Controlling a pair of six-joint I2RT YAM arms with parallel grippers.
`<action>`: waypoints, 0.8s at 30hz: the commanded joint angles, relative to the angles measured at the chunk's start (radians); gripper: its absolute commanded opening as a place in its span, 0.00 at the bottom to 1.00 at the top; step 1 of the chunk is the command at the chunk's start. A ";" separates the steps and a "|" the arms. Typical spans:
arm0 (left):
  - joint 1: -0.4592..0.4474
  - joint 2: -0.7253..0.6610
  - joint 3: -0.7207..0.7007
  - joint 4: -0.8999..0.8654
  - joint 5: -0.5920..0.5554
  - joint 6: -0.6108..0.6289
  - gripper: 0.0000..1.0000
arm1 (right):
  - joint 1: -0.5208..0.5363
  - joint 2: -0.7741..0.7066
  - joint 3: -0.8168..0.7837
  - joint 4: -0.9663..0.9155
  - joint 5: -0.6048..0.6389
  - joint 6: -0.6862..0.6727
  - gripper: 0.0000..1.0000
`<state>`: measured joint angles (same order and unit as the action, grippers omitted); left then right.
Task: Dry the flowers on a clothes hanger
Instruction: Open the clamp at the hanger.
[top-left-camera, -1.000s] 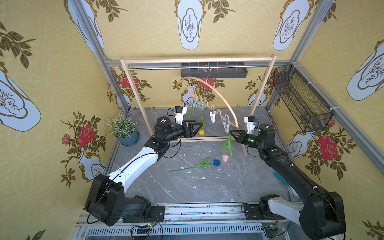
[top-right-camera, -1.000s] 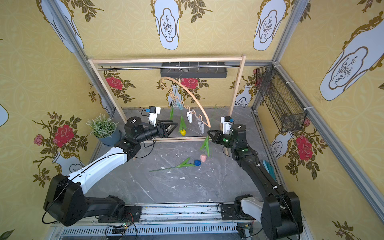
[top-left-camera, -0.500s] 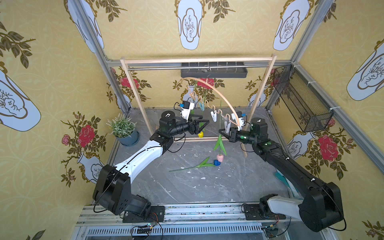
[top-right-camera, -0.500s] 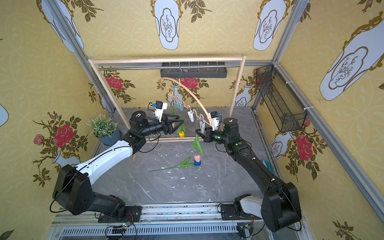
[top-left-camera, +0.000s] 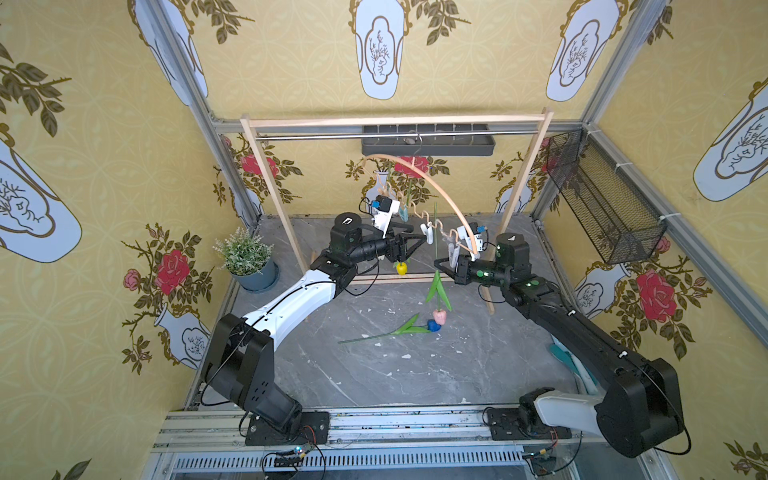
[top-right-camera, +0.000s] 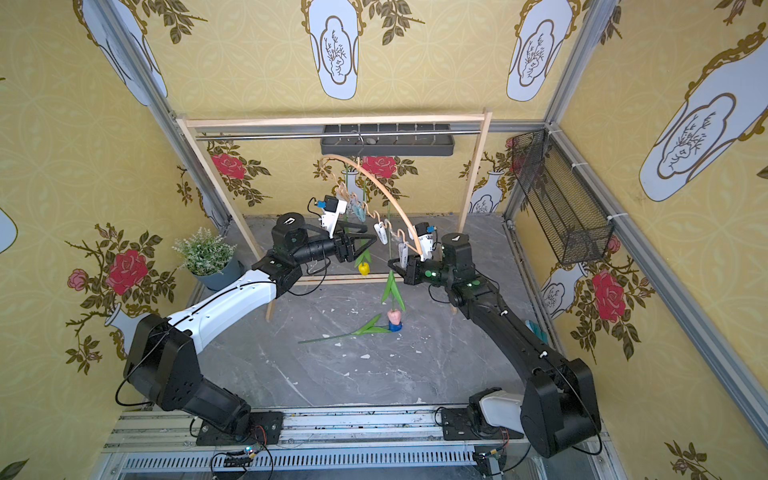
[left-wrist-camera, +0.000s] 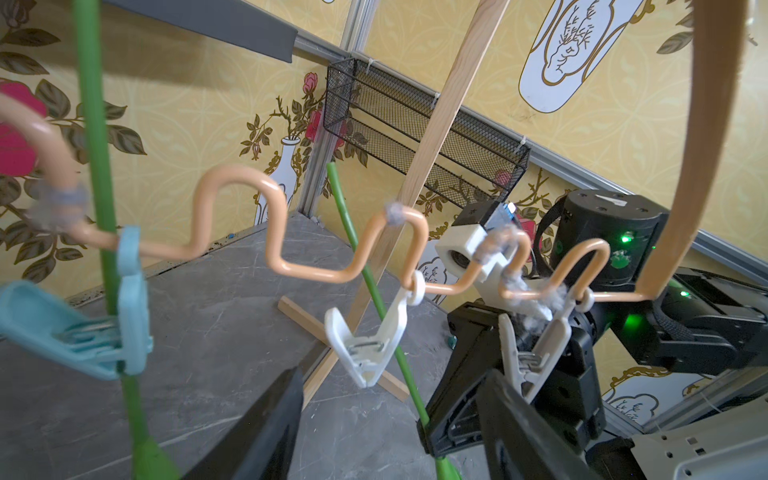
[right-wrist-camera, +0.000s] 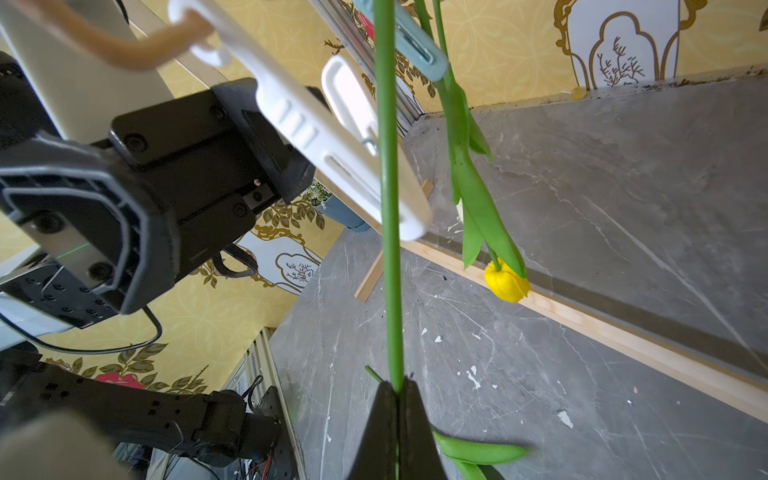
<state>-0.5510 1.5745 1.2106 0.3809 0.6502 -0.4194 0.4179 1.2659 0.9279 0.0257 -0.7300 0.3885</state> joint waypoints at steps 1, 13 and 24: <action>-0.007 0.015 0.011 0.000 -0.003 0.031 0.71 | 0.004 0.000 0.004 0.017 0.003 -0.017 0.00; -0.012 0.048 0.053 -0.035 -0.033 0.055 0.63 | 0.025 0.003 0.005 0.020 0.001 -0.022 0.00; -0.013 0.073 0.084 -0.053 -0.021 0.060 0.57 | 0.040 0.006 0.012 0.014 0.006 -0.030 0.00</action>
<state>-0.5640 1.6394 1.2900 0.3202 0.6205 -0.3672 0.4553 1.2697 0.9325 0.0242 -0.7242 0.3668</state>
